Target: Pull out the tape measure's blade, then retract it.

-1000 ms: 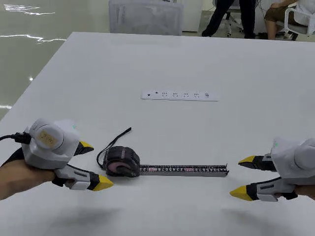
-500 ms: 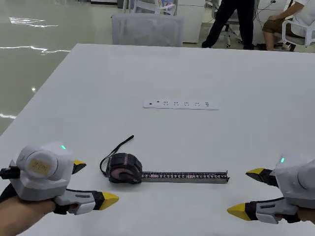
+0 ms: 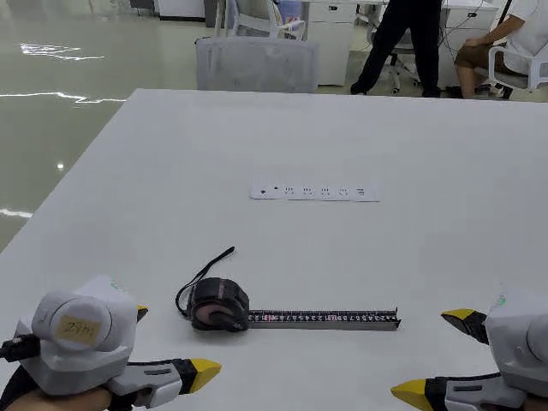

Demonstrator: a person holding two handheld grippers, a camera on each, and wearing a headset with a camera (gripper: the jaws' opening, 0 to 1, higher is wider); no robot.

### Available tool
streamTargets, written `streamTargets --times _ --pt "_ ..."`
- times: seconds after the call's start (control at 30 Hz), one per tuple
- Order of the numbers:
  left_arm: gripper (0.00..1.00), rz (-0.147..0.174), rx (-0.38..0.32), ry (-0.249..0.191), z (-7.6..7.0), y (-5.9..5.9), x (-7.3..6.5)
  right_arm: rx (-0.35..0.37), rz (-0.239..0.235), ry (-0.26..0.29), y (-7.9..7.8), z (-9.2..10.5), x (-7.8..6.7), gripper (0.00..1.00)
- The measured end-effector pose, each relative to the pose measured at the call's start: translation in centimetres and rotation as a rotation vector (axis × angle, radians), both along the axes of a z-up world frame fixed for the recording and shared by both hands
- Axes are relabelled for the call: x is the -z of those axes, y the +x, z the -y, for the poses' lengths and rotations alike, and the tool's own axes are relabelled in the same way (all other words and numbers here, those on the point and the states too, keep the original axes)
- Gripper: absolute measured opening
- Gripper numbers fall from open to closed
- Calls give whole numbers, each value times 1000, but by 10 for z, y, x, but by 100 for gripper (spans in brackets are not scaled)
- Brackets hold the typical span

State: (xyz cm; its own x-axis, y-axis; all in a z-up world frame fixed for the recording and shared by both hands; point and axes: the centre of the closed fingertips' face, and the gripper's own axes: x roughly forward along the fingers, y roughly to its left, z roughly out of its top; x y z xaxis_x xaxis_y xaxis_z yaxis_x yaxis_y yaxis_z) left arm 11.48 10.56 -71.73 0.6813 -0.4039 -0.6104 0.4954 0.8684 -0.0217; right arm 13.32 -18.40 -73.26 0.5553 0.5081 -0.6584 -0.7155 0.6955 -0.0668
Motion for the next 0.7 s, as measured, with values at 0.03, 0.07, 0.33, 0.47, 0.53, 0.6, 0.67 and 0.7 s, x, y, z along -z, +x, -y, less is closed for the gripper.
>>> streamTargets --times 0.03,0.07,0.33,0.47,0.53,0.6,0.67,0.7 --pt "76 2 -9 -4 1 -1 -2 14 2 4 -1 -1 0 86" --pt "77 5 -12 -6 2 -2 -3 22 0 5 -2 -1 1 86" --pt "87 23 -40 0 5 -9 -2 59 4 28 -9 -11 -7 90" --pt "92 34 -69 2 5 -10 -3 80 6 43 -12 -16 -10 91" --pt "96 49 -77 16 5 -9 -4 87 6 45 -13 -19 -11 92" --pt "99 52 -96 13 6 -9 -7 92 6 49 -15 -21 -12 93" --pt "99 55 -103 -9 4 -7 -10 89 7 57 -16 -24 -13 93" --pt "99 54 -101 -9 4 -7 -9 83 12 53 -17 -25 -14 93"
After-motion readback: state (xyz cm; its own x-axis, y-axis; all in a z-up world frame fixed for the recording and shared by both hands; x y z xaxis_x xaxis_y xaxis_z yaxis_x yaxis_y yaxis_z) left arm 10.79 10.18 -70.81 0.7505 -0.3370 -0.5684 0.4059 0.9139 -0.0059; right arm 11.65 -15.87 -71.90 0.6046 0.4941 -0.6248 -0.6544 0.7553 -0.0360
